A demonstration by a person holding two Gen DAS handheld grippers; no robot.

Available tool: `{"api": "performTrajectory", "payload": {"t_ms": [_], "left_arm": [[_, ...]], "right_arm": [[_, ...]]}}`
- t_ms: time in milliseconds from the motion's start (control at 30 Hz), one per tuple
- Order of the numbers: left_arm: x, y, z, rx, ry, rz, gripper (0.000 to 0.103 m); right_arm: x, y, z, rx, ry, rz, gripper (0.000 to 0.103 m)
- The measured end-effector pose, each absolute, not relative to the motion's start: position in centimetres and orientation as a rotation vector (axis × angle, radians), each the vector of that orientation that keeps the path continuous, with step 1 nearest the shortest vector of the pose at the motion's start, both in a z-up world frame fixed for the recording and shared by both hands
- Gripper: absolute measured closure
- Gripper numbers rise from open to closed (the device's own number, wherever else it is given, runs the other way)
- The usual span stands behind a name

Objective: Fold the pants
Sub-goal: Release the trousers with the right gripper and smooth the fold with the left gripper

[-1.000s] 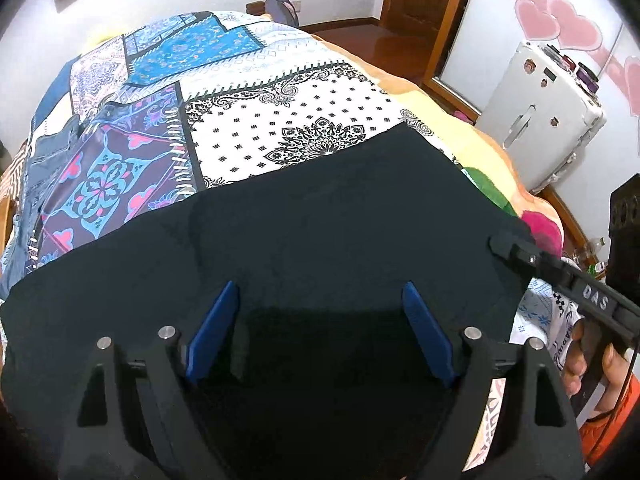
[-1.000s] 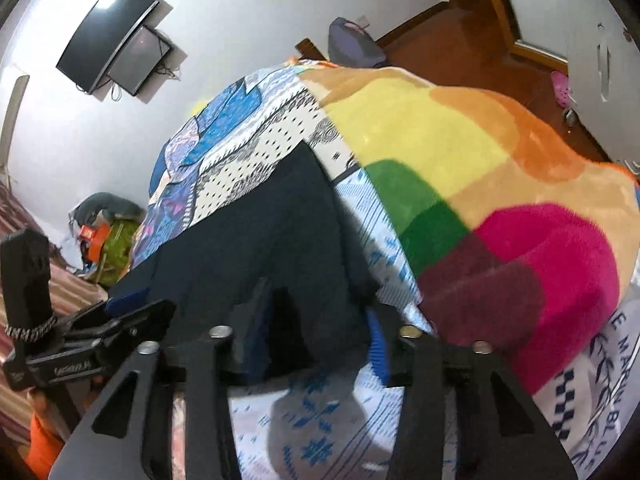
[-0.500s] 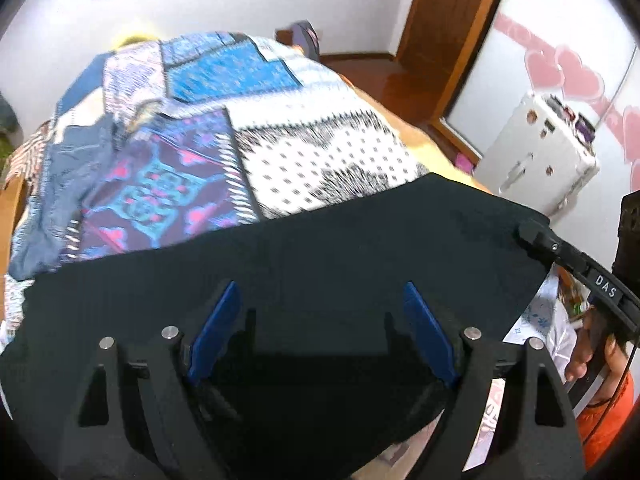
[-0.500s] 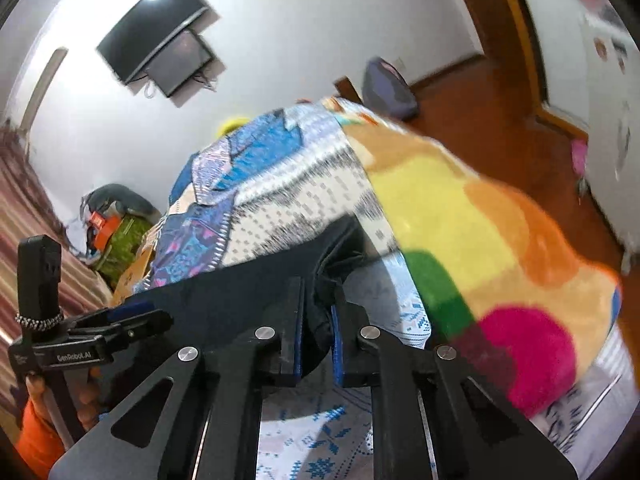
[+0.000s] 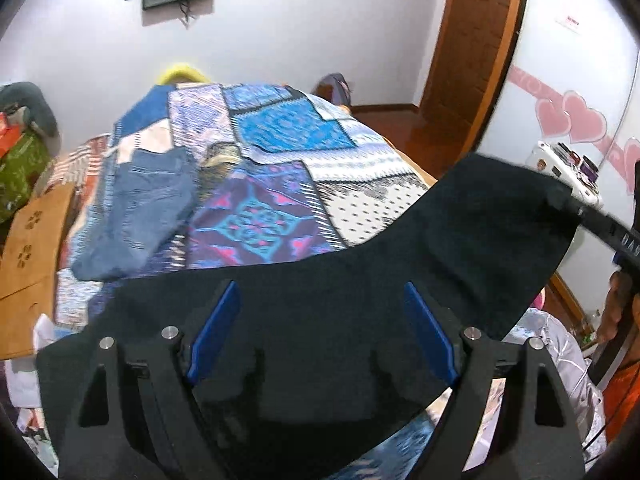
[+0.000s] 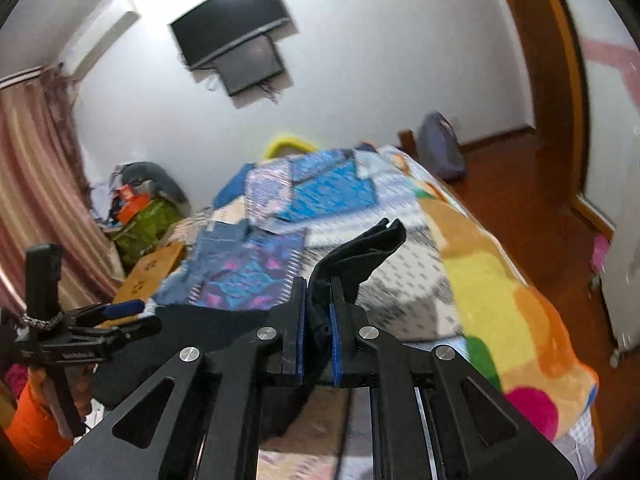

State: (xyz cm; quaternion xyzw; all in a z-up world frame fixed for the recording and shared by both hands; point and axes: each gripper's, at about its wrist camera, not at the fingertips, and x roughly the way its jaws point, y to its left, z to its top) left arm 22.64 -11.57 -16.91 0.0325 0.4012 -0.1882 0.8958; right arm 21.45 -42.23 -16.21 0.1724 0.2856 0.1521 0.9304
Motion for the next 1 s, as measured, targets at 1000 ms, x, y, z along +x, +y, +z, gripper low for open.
{"api": "performTrajectory", "payload": {"t_ms": [1000], "left_arm": [[16.2, 7.3, -19.4, -0.075, 0.89, -0.081, 0.018]], "right_arm": [[23.8, -15.6, -21.4, 0.108, 0.854, 0.908, 0.095]]}}
